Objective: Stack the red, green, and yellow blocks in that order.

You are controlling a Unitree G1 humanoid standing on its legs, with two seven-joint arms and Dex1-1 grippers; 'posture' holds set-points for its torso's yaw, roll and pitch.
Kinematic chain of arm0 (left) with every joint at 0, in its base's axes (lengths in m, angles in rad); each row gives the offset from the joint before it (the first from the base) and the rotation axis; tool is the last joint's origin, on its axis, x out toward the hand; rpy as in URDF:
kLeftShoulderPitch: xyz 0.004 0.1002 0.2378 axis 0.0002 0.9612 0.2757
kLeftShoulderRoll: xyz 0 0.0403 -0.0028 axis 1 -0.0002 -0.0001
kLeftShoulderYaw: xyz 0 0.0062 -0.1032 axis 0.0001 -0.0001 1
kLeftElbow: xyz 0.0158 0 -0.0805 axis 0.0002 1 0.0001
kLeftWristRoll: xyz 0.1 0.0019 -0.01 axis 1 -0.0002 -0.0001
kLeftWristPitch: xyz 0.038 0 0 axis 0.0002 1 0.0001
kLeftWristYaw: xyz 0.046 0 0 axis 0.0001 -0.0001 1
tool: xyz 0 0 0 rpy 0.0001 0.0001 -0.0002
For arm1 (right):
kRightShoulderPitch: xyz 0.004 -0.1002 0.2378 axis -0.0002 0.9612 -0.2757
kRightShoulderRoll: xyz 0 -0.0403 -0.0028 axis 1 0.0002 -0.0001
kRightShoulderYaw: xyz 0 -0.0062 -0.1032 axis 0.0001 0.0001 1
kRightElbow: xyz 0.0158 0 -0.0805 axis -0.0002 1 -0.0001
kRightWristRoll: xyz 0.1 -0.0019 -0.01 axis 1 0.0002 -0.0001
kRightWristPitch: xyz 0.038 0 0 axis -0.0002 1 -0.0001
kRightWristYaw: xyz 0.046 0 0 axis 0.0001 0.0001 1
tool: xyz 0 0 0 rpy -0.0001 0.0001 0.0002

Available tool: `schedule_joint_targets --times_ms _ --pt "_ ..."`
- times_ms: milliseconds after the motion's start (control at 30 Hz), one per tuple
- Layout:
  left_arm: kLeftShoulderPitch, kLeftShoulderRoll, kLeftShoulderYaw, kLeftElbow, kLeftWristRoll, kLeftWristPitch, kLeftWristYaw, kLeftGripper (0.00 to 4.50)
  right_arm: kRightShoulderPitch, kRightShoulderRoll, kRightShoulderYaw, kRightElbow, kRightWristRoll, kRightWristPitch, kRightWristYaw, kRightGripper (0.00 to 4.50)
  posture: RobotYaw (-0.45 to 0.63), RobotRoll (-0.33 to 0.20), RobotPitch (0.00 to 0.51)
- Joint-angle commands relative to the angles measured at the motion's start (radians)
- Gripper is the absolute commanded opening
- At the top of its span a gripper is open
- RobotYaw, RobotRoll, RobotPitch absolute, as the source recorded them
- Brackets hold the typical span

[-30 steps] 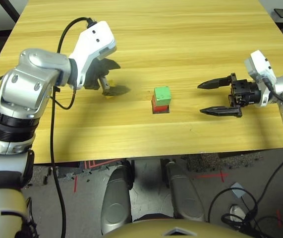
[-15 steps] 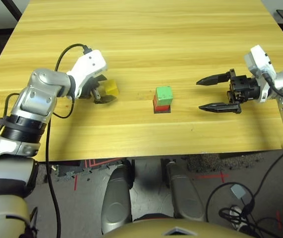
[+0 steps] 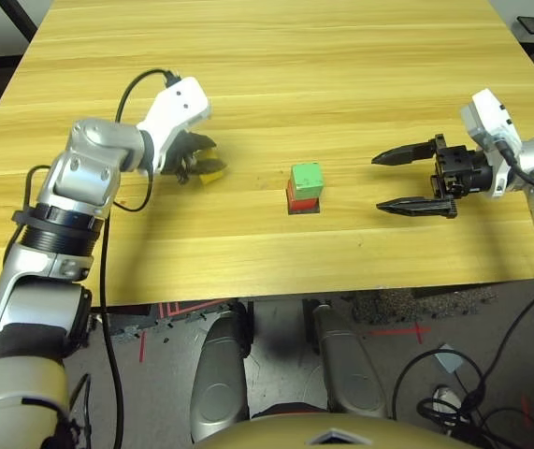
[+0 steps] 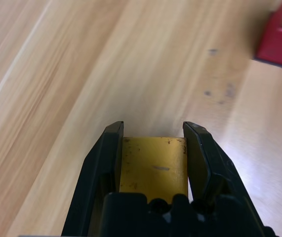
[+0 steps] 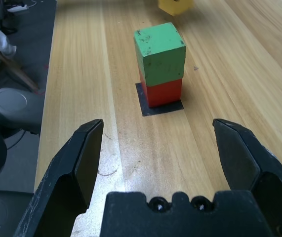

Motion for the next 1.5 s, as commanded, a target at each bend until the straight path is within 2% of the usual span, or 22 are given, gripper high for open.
schedule_joint_targets --times_ms 33,133,233,633,767,967,1233,1500 --pt "-0.044 0.067 -0.042 -0.096 -0.023 0.098 -0.108 1.95 0.018 0.004 -0.004 -0.011 -0.004 -0.008 -0.001 4.5 0.04 0.023 0.266" --pt "-0.081 0.101 -0.053 -0.135 -0.035 0.144 -0.149 1.95 0.02 0.01 -0.006 -0.009 -0.004 -0.011 -0.007 4.5 0.04 0.029 0.264" --pt "-0.137 0.078 -0.043 -0.154 -0.052 0.195 -0.144 1.95 0.026 0.014 -0.005 -0.009 -0.004 -0.014 -0.01 4.5 0.04 0.035 0.263" --pt "-0.35 -0.097 -0.065 -0.214 -0.134 0.339 -0.086 1.95 0.052 0.04 -0.004 -0.02 -0.005 -0.022 -0.035 4.5 0.04 0.059 0.247" --pt "-0.386 -0.147 -0.092 -0.224 -0.157 0.354 -0.077 1.95 0.059 0.051 -0.003 -0.025 -0.004 -0.023 -0.045 4.5 0.03 0.065 0.242" --pt "-0.393 -0.206 -0.128 -0.236 -0.184 0.349 -0.061 1.95 0.071 0.054 -0.006 -0.033 0.0 -0.027 -0.056 4.5 0.02 0.072 0.242" --pt "-0.362 -0.23 -0.188 -0.212 -0.159 0.255 -0.044 1.95 0.099 0.048 -0.016 -0.062 0.01 -0.018 -0.072 4.5 -0.01 0.069 0.249" --pt "-0.315 -0.25 -0.218 -0.197 -0.144 0.222 -0.02 1.95 0.112 0.044 -0.021 -0.086 0.016 -0.003 -0.085 4.5 -0.02 0.065 0.258"
